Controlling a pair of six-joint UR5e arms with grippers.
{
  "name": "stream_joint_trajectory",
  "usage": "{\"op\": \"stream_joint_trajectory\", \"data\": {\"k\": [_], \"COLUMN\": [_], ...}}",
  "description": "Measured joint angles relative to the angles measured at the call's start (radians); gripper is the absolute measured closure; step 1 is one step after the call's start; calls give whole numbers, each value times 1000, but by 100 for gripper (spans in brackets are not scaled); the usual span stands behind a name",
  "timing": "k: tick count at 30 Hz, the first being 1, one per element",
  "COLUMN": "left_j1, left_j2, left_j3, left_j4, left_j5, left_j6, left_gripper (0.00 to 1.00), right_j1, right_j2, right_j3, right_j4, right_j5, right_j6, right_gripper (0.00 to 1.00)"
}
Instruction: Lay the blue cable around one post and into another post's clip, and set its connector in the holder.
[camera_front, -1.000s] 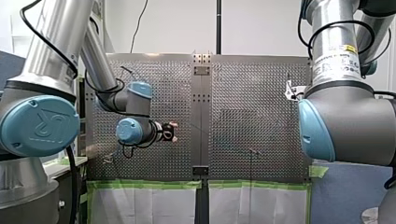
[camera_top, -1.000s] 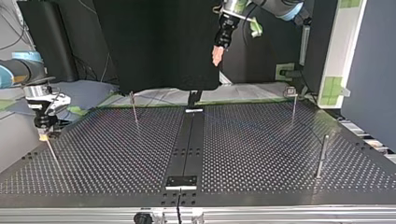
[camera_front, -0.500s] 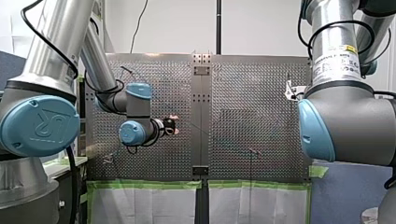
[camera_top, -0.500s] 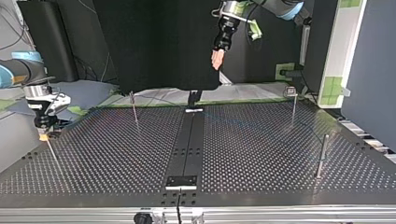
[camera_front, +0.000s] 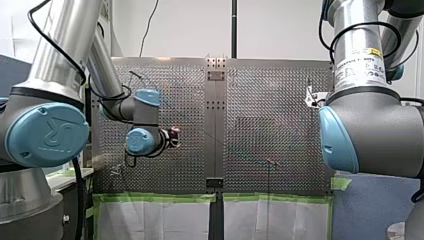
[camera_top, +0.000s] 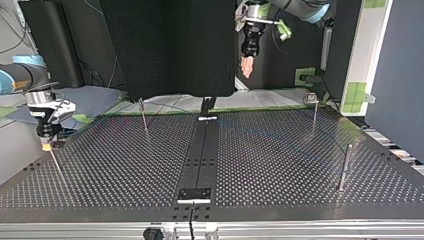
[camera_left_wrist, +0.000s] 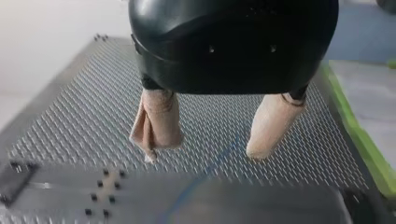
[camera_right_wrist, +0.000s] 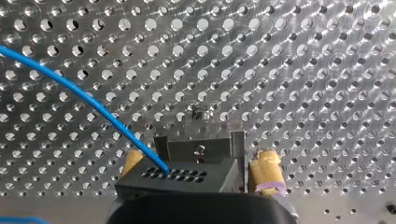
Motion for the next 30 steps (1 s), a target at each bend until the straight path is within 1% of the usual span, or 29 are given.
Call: {"op": "stream_joint_trajectory", "data": {"k": [4, 6, 9, 18, 30], "left_j1": [28, 32, 35, 37, 37], "left_j2": [0, 0, 0, 0, 0], "left_j3": [0, 0, 0, 0, 0], "left_j4": [-40, -60, -80, -50, -48], "left_j5": [-36, -44, -46, -40, -40], "left_j6": [37, 49, 53, 41, 41], "left_gripper": [0, 0, 0, 0, 0], "right_j1": [0, 0, 0, 0, 0], "right_j2": [0, 0, 0, 0, 0], "right_j3": [0, 0, 0, 0, 0], "right_j4": [0, 0, 0, 0, 0], "right_j5": [0, 0, 0, 0, 0], "right_j6": [0, 0, 0, 0, 0], "right_gripper": [1, 1, 1, 1, 1]}}
